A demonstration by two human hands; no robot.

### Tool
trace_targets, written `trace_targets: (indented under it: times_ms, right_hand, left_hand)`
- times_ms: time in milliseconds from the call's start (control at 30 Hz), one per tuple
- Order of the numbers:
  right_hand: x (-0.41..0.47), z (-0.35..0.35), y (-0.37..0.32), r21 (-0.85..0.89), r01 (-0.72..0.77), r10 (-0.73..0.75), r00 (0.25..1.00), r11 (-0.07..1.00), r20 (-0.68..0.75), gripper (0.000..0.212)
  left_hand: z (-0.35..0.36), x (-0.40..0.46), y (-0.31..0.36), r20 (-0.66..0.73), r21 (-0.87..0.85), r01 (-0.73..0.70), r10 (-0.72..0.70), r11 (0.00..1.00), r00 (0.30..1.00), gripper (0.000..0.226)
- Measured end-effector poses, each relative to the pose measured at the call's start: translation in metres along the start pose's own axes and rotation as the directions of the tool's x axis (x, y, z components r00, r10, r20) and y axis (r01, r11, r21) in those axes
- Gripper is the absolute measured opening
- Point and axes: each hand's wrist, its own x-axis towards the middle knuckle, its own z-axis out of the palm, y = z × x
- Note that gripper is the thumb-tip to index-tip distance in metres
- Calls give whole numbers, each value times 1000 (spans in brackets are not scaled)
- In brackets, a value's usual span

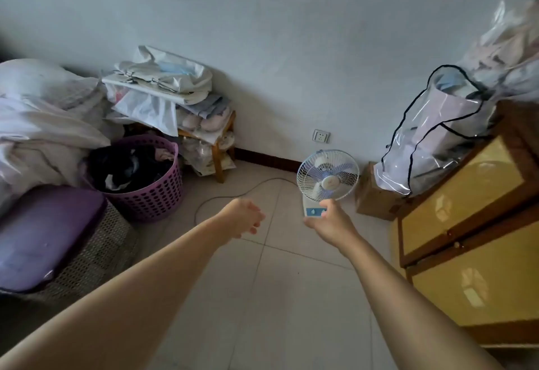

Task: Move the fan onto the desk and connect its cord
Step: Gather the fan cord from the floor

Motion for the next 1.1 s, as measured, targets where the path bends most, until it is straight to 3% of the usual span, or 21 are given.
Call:
trace_targets:
  times_ms: [233,533,733,833,900,1033,1100]
  right_hand:
    - [55,29,-31,-49,-18,21,998,999,51,75]
    - [150,72,-91,-94,-46,53,996,994,70,73]
    - [223,87,-115,-117,-66,82,987,991,139,72]
    - [276,96,-121,-144,-62,92,974,988,209,71]
    - [296,101,-125,-142,-48,81,967,989,239,70]
    - [359,128,-121,-151,-35,79,953,988,292,68]
    - [385,147,-116,-172,-38,91,945,984,313,67]
  left_hand:
    - [-42,57,-14,-5,-87,76,-77,993,997,9]
    - [-116,161,-11,-22,-177,136,-142,975,990,18]
    - [-139,225,-11,-37,-218,236,-249,947,968,6]
    - [-146,262,-8,-21,-281,294,-312,914,950,10]
    - [-150,276,-9,47,-347,317,-321,883,946,26]
    - [-150,336,-35,-112,-328,293,-345,898,932,14]
    - [-149,361,-50,-96,-318,318,-364,893,927,16]
